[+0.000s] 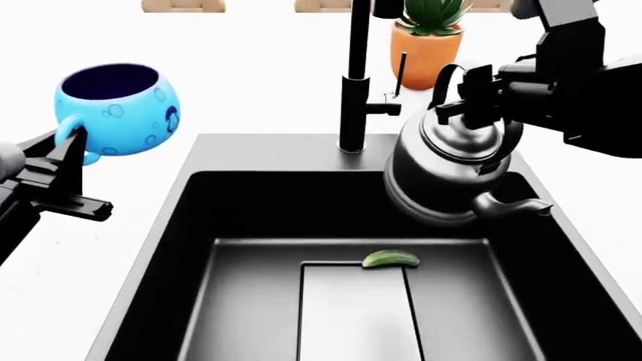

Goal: Pick the mug and kettle non electric and place them in the sink. Then turn on the water.

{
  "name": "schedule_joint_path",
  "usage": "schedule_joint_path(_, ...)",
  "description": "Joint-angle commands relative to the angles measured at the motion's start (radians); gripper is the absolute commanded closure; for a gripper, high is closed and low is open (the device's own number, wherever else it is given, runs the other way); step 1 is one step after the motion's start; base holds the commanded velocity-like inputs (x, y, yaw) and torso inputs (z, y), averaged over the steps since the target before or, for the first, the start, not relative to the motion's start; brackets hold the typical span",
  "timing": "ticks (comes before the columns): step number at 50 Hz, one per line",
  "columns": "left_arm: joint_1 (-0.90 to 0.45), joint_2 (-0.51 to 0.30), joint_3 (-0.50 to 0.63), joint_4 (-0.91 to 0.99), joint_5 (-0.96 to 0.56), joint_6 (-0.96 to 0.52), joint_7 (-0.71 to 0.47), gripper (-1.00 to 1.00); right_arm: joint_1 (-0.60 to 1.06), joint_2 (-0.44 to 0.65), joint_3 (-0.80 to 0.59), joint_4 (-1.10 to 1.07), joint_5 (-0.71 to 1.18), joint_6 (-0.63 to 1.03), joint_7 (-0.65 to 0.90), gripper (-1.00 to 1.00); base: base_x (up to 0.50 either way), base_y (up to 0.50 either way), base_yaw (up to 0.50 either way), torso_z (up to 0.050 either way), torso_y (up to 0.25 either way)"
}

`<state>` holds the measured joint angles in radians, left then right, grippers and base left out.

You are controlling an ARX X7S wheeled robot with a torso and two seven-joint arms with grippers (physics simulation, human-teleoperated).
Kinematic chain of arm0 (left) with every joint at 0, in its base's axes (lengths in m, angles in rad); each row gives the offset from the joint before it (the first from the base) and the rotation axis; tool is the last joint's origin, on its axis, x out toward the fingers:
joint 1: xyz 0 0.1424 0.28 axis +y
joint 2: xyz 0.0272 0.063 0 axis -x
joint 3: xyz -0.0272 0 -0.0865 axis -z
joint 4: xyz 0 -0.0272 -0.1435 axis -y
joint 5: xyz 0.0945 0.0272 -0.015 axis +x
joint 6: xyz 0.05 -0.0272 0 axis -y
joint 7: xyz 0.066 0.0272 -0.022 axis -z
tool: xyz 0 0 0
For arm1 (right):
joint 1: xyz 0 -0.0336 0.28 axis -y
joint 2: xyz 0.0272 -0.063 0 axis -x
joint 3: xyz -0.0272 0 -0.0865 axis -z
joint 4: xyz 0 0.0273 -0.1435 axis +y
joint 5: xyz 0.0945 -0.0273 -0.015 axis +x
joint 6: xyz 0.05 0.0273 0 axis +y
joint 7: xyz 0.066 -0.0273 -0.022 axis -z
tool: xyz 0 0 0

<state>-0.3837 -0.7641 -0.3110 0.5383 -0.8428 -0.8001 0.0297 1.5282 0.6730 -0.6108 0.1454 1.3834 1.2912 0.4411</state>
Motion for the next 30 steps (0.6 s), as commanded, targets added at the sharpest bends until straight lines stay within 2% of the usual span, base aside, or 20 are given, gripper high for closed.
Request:
schedule_joint_path(1,0.000,0.000,-0.006,0.002,-0.012,-0.004,-0.003,1.00,-0.043,-0.011,-0.013,0.004,-0.045,-0.046,-0.030,1.00,0.00,0.00,0.00,0.000,0.000)
schedule_joint_path(5,-0.001,-0.008,0.036,0.013,-0.035,-0.027,0.024,1.00,-0.038,-0.008,-0.011,0.003,-0.041,-0.043,-0.026,1.00,0.00,0.00,0.00,0.000,0.000)
schedule_joint_path(16,-0.084,-0.011,0.241,0.016,-0.012,-0.082,0.082,1.00,-0.032,-0.002,-0.011,0.004,-0.038,-0.044,-0.027,1.00,0.00,0.00,0.00,0.001,0.001)
schedule_joint_path(30,-0.174,-0.006,0.397,0.057,-0.040,-0.194,0.100,1.00,-0.029,0.013,-0.004,-0.006,-0.023,-0.040,-0.013,1.00,0.00,0.00,0.00,0.000,0.001)
